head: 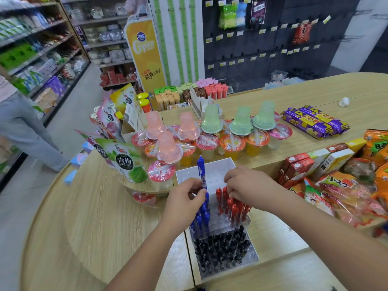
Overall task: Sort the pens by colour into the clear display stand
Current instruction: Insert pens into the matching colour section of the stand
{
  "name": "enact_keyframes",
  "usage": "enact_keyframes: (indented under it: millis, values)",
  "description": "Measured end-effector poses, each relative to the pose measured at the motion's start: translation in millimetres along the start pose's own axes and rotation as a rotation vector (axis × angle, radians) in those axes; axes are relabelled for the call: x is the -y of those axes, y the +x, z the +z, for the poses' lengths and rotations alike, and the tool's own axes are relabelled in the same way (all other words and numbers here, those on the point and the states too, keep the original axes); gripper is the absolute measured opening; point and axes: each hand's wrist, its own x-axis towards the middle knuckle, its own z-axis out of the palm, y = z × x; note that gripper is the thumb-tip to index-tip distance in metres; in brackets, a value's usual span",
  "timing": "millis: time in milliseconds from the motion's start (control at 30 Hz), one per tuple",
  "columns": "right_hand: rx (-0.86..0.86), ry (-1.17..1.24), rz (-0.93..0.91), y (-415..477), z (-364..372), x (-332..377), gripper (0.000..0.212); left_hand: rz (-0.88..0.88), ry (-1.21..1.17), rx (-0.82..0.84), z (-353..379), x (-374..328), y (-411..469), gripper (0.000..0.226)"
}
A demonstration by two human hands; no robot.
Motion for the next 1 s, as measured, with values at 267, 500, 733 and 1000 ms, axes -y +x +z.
enact_keyframes:
  millis: [267,500,733,1000]
  values:
    - [-0.139,-0.063,-0.051,-1,4,-5,0.029,-0.003,-0.001,-0.007,1,0,1,0.012]
    - [-0.232,0.132,-0.039,2,7,7,0.026,0.018,0.021,-0.002,2,0,1,0.01]
    - [-0.217,0.148,0.03,-1,12,-1,0.03,0.031,0.034,-0.001,2,1,0,0.012]
    - [-0.196,0.249,0.05,8,21,12,0.021,0.037,0.036,-0.026,7,3,-1,0.011]
